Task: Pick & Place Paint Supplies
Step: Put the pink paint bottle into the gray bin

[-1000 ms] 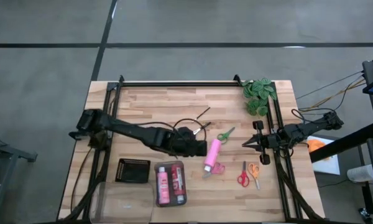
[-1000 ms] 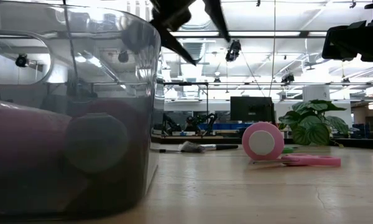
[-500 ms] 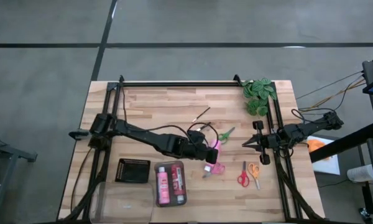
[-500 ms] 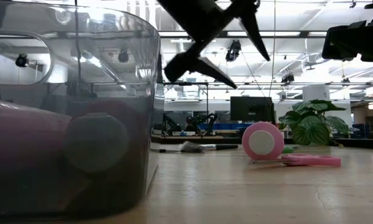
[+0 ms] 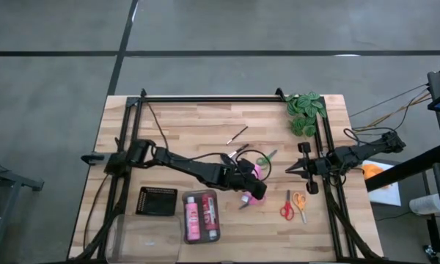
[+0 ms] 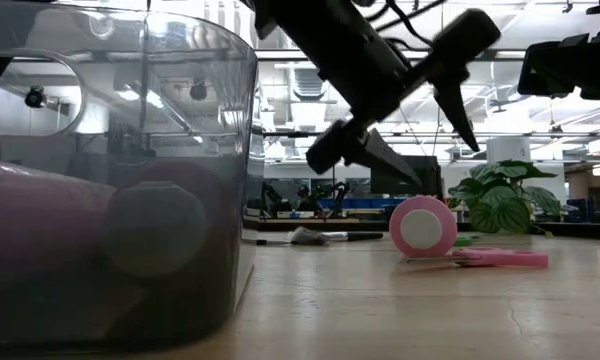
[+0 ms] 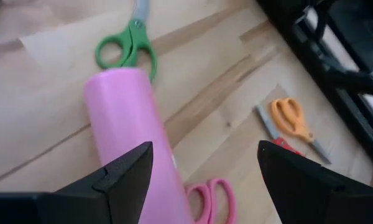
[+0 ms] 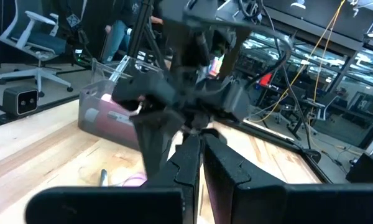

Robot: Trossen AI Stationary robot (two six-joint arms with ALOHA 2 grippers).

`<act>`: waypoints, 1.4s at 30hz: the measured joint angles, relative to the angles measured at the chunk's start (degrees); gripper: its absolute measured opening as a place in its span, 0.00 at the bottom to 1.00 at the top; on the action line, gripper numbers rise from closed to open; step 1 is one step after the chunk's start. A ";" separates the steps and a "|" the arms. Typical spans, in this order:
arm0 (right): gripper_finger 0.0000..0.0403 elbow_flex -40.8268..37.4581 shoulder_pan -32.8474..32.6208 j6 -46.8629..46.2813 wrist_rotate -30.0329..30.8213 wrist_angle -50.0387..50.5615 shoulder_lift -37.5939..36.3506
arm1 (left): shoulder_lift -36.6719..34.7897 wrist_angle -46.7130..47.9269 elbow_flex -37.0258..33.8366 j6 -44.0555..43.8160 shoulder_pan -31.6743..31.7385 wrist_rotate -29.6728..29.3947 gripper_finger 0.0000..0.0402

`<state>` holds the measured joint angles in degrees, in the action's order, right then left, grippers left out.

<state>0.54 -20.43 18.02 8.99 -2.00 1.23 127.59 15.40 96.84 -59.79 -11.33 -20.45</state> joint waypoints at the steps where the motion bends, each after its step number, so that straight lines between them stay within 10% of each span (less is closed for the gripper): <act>1: 0.04 0.00 0.00 0.00 0.00 0.04 0.00 | 0.27 0.03 0.00 -0.05 0.05 0.34 0.72; 32: 0.04 0.00 0.00 0.00 0.07 -0.04 0.44 | -4.54 30.03 -0.11 -16.42 0.82 4.17 0.72; 42: 0.04 0.00 -0.02 0.00 0.05 0.02 0.39 | -7.04 21.43 -0.09 -15.17 0.14 -1.11 0.72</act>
<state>0.54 -20.45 18.02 9.04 -1.98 1.63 120.55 36.83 96.75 -74.96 -11.19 -21.57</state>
